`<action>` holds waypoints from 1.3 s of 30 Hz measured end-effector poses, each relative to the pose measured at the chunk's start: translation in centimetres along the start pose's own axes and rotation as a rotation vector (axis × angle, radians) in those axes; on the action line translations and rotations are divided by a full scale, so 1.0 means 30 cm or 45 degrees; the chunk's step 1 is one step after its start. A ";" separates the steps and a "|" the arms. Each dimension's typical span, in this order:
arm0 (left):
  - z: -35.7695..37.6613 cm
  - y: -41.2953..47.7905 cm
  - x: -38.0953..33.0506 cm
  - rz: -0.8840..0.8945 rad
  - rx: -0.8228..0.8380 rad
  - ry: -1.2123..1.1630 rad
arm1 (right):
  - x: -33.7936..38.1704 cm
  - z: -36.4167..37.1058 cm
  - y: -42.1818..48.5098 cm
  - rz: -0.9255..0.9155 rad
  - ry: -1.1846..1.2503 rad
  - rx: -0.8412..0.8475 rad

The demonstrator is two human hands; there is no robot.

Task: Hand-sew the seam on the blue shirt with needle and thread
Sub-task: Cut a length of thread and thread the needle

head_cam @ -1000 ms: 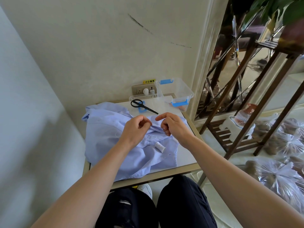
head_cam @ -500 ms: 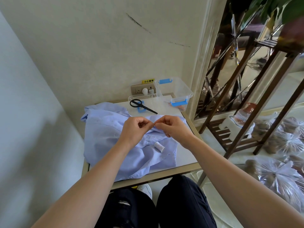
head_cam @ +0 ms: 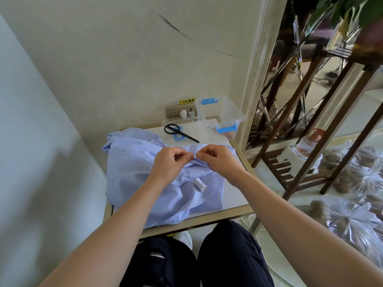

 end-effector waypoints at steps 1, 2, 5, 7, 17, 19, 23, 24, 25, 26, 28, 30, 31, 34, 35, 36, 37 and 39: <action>0.000 0.001 0.000 -0.006 -0.001 -0.004 | -0.001 0.002 0.003 0.002 0.000 -0.001; 0.000 0.002 0.001 -0.012 -0.004 -0.006 | -0.002 0.004 0.006 0.004 0.000 -0.004; 0.000 0.012 0.012 -0.066 0.024 -0.046 | -0.004 0.006 0.011 0.001 -0.004 -0.012; -0.002 0.017 0.019 -0.136 0.086 -0.098 | -0.002 0.006 0.011 -0.011 -0.012 -0.007; 0.019 -0.006 -0.055 -0.268 0.263 -0.211 | 0.003 0.008 0.022 -0.043 -0.057 -0.002; 0.023 -0.007 -0.060 -0.353 0.278 -0.191 | 0.003 0.008 0.026 -0.045 -0.067 -0.003; 0.018 0.001 -0.047 -0.377 0.148 -0.106 | -0.004 0.006 0.025 -0.026 -0.079 0.007; 0.016 0.004 -0.044 -0.360 0.120 -0.083 | -0.006 0.007 0.024 -0.014 -0.078 0.011; 0.015 0.007 -0.042 -0.338 0.108 -0.057 | -0.008 0.009 0.023 -0.004 -0.068 0.011; 0.014 0.008 -0.041 -0.318 0.105 -0.046 | -0.009 0.010 0.022 0.003 -0.052 0.007; 0.010 0.007 -0.041 -0.295 0.097 -0.047 | -0.007 0.011 0.021 0.007 -0.036 0.001; 0.008 0.008 -0.042 -0.276 0.083 -0.053 | -0.002 0.013 0.019 0.001 -0.029 0.008; 0.009 0.008 -0.042 -0.265 0.078 -0.056 | 0.001 0.013 0.019 -0.002 -0.018 0.006; 0.007 0.009 -0.033 -0.257 0.085 -0.061 | 0.007 0.009 0.018 0.016 0.029 -0.021; 0.007 0.010 -0.029 -0.256 0.092 -0.058 | 0.010 0.006 0.016 0.025 0.045 -0.023; 0.006 0.012 -0.023 -0.255 0.092 -0.056 | 0.012 0.003 0.013 0.030 0.057 -0.019; 0.005 0.015 -0.017 -0.253 0.086 -0.056 | 0.015 0.000 0.009 0.031 0.063 -0.010; 0.005 0.019 -0.008 -0.248 0.075 -0.056 | 0.019 -0.004 0.002 0.027 0.055 0.017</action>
Point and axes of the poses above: each hand's wrist, its own y-axis towards the middle knuckle, its own z-axis out of the palm, x = y × z, the point moved 1 cm from there along y, towards the middle knuckle, and after that the axes turned 15 degrees about -z, right-handed, at the moved point
